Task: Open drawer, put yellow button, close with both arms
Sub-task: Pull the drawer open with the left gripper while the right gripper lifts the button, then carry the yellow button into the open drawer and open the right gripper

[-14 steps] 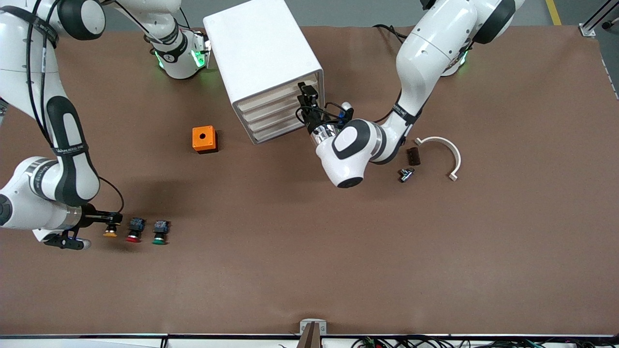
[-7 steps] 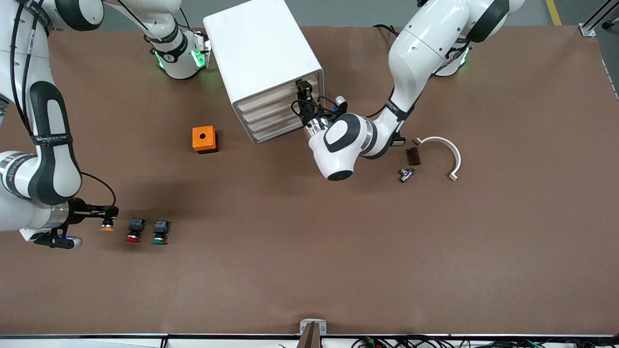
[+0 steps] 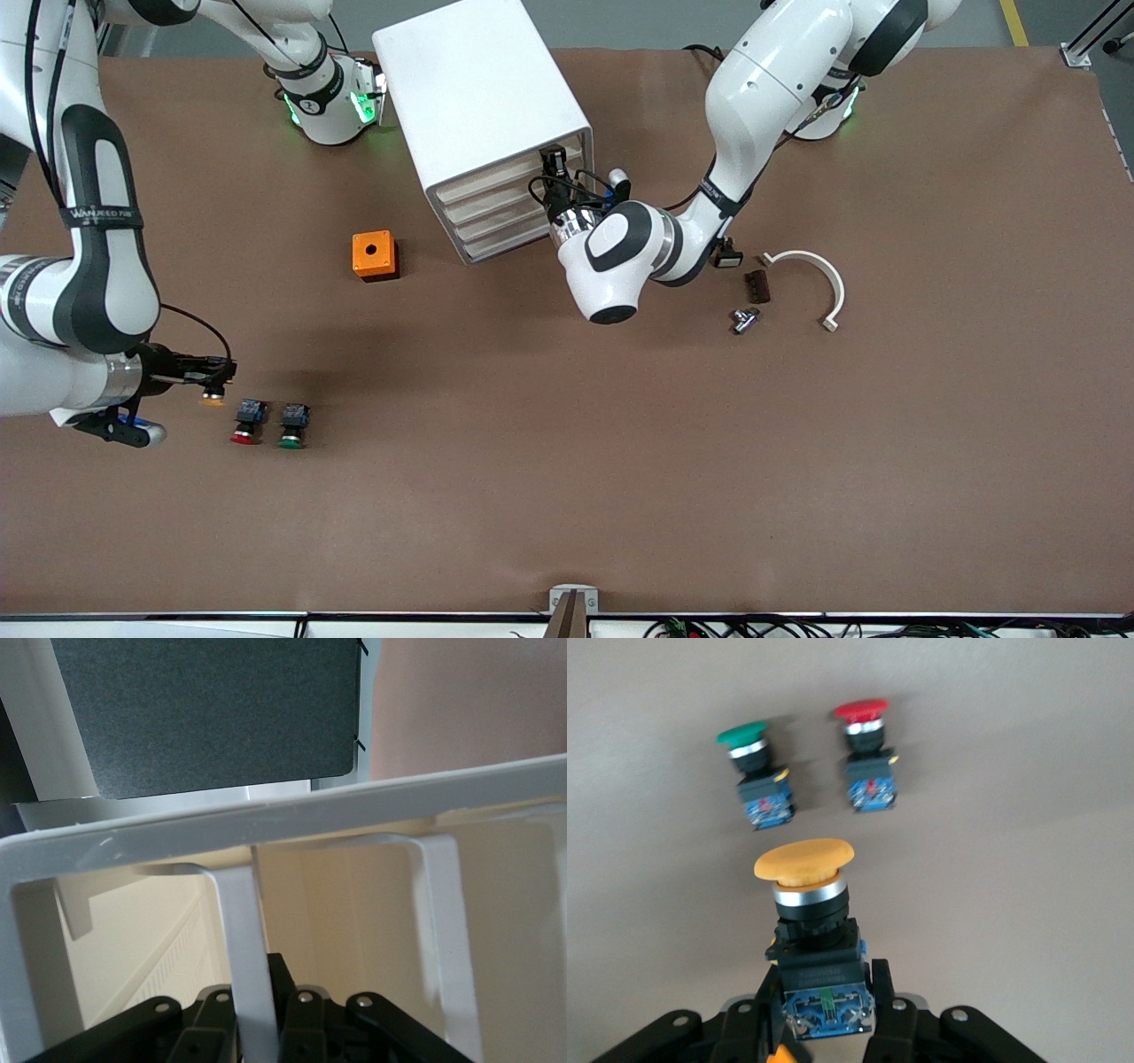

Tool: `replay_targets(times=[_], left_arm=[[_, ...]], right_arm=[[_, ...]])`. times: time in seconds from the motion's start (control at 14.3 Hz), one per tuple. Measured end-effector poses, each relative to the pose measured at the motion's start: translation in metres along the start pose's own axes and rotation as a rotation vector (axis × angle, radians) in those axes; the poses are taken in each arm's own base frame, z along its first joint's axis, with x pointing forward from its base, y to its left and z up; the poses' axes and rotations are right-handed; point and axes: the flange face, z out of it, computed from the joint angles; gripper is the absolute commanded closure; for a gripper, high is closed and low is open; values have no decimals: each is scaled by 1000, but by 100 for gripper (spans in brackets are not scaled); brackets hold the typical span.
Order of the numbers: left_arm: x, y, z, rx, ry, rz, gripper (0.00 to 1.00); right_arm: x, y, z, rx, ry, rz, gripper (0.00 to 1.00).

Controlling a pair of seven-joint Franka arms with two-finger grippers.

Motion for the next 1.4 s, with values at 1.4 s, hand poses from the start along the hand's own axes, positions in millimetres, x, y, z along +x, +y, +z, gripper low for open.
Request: replay_targets(times=[1.4], left_arm=[[80,16,-155,-41,-271,-9,79]], right_arm=[[-189,-241,-77,-13,-21,394,100]])
